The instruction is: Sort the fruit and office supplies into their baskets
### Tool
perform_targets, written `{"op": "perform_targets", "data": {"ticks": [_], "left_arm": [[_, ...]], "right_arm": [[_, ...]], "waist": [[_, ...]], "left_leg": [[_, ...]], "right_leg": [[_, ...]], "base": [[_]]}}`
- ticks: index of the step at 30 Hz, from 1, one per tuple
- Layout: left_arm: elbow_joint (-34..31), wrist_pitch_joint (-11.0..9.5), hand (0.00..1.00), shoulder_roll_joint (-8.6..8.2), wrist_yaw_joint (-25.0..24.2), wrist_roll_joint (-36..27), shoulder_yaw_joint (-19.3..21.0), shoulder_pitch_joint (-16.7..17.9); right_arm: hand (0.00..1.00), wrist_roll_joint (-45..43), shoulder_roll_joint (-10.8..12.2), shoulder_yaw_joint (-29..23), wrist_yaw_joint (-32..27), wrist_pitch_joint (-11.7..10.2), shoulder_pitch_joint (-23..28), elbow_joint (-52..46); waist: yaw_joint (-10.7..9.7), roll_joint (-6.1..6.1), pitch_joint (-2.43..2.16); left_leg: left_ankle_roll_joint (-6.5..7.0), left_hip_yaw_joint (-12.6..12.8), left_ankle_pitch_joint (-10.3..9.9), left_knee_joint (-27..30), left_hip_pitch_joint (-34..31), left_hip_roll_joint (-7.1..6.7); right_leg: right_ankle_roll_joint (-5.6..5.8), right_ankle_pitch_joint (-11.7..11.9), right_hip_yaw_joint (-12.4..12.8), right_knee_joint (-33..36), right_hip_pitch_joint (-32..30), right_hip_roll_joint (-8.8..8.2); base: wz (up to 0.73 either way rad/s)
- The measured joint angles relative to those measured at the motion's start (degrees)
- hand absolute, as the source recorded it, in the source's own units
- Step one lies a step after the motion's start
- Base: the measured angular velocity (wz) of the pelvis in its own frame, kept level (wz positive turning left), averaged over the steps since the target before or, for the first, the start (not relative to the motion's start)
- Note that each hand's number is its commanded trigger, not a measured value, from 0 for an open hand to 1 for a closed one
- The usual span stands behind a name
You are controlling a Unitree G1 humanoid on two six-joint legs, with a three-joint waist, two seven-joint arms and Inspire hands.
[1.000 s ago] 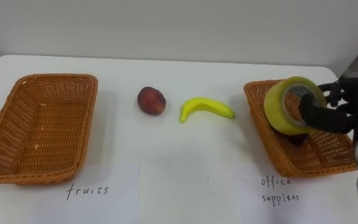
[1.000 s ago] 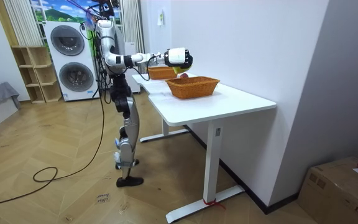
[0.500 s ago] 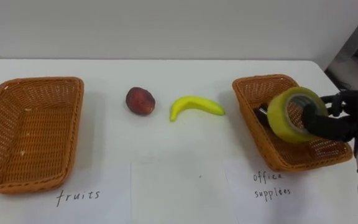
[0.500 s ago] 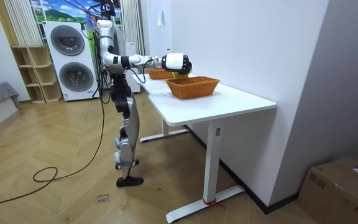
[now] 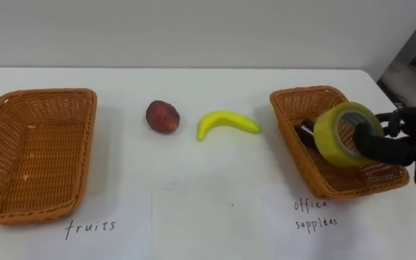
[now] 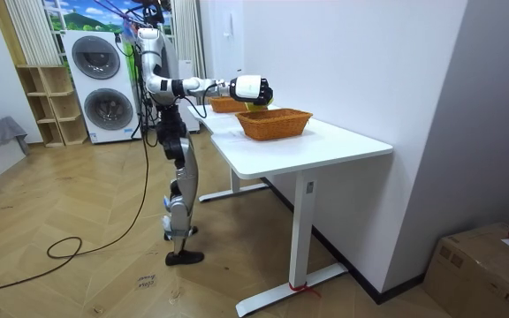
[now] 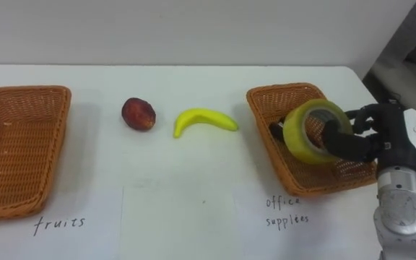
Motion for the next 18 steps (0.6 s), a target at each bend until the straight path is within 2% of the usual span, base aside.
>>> {"op": "perform_targets", "data": {"ticks": [13,14,15,16,17,18], "left_arm": [[-0.1,0.1,0.0,0.01,0.7,0.0,0.0,0.0],[-0.1,0.1,0.0,0.01,0.7,0.0,0.0,0.0],[-0.1,0.1,0.0,0.01,0.7,0.0,0.0,0.0],[-0.1,0.1,0.0,0.01,0.7,0.0,0.0,0.0],[-0.1,0.2,0.0,0.0,0.7,0.0,-0.1,0.0],[-0.1,0.2,0.0,0.0,0.7,0.0,-0.1,0.0]], "right_arm": [[1.0,-0.2,0.0,0.0,0.0,0.2,0.0,0.0],[0.93,-0.2,0.0,0.0,0.0,0.2,0.0,0.1],[0.75,-0.3,0.0,0.0,0.0,0.2,0.0,0.2],[0.38,-0.3,0.0,0.0,0.1,0.2,0.0,0.4],[0.07,-0.3,0.0,0.0,0.1,0.2,0.0,0.6],[0.0,-0.3,0.0,0.0,0.1,0.2,0.0,0.7]], "waist": [[0.0,-0.03,-0.01],[0.0,-0.04,0.0],[0.0,-0.05,0.0],[0.0,-0.07,0.0],[0.0,-0.08,0.0],[0.0,-0.08,-0.01]], "left_leg": [[0.0,0.0,0.0,0.0,0.0,0.0],[0.0,0.0,0.0,0.0,0.0,0.0],[0.0,0.0,0.0,0.0,0.0,0.0],[0.0,0.0,0.0,0.0,0.0,-0.01],[0.0,0.0,0.0,0.0,0.0,-0.01],[0.0,0.0,0.0,0.0,0.0,-0.01]], "right_leg": [[0.0,0.0,-0.1,0.0,0.0,-0.03],[0.0,0.0,-0.1,0.0,0.0,-0.03],[0.0,0.0,-0.1,0.0,0.0,-0.03],[0.0,0.0,-0.1,0.0,0.0,-0.03],[0.0,0.0,-0.1,-0.1,0.0,-0.04],[0.0,0.0,-0.1,-0.1,-0.1,-0.04]], "base": [[0.0],[0.0],[0.0],[0.0],[0.0],[0.0]]}}
